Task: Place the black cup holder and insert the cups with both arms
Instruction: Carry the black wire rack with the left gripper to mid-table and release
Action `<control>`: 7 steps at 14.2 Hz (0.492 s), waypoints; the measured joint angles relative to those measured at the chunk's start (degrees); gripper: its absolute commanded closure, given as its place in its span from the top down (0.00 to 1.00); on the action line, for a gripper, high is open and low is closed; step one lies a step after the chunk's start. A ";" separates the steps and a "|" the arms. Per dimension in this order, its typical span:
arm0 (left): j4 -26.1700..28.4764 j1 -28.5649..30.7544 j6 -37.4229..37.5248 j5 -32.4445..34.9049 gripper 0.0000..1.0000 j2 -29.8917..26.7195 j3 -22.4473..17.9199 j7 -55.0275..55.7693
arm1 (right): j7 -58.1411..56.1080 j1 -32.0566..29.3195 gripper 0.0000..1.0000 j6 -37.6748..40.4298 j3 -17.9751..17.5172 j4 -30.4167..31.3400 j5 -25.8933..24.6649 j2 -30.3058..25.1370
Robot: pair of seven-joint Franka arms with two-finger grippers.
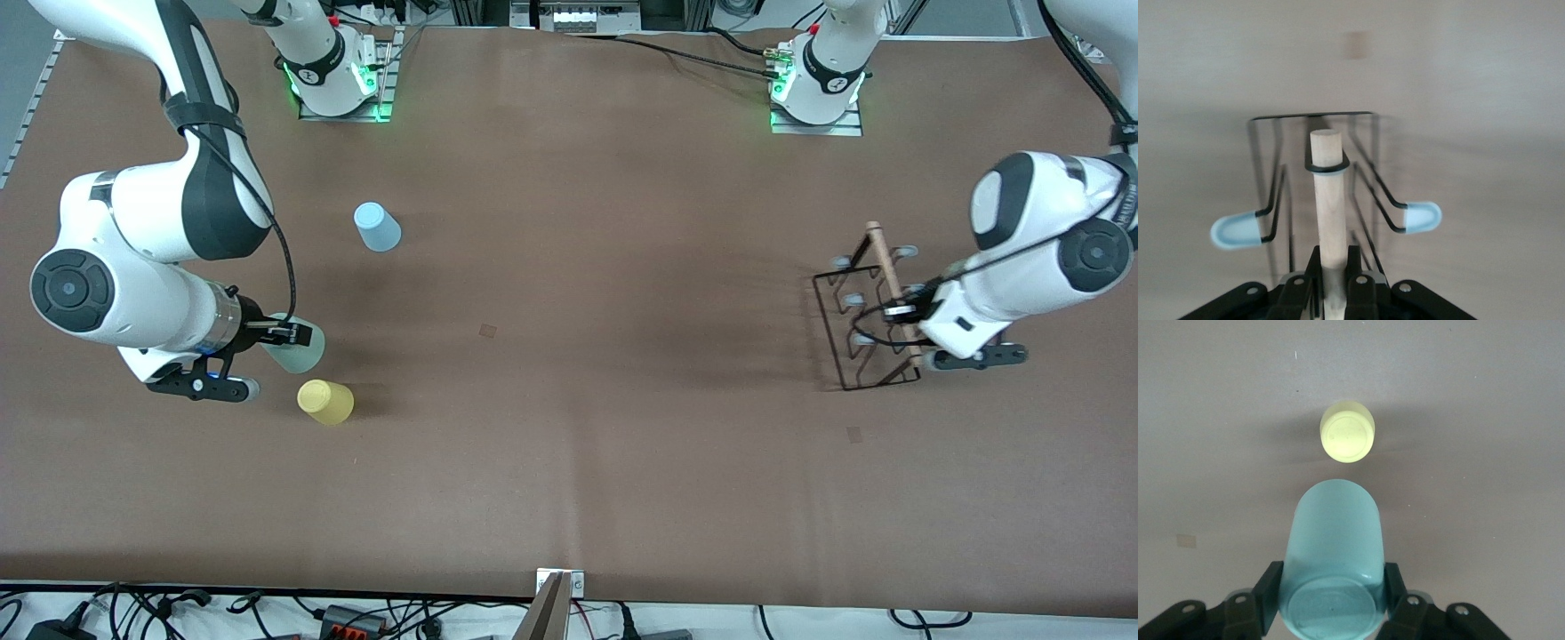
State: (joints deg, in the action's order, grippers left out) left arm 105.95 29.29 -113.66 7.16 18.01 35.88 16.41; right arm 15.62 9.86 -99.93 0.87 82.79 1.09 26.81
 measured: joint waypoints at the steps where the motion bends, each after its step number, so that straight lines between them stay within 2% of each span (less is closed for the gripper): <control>1: -1.69 -0.89 0.25 -1.41 0.00 0.45 2.24 1.48 | -0.12 -0.07 0.24 0.16 0.00 -0.05 0.00 -0.08; 3: -6.21 -5.47 0.38 -2.64 0.00 3.03 4.29 3.76 | -0.15 -0.08 0.24 1.22 0.00 -0.29 0.00 -0.36; 7: -17.34 -21.58 0.55 -2.77 0.00 14.20 4.04 13.10 | -0.16 -0.80 0.24 1.70 0.03 -0.39 0.00 -0.49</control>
State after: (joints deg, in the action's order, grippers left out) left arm 88.61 7.72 -113.11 4.39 32.20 39.92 29.50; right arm 15.46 9.05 -98.23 0.90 82.40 1.09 26.32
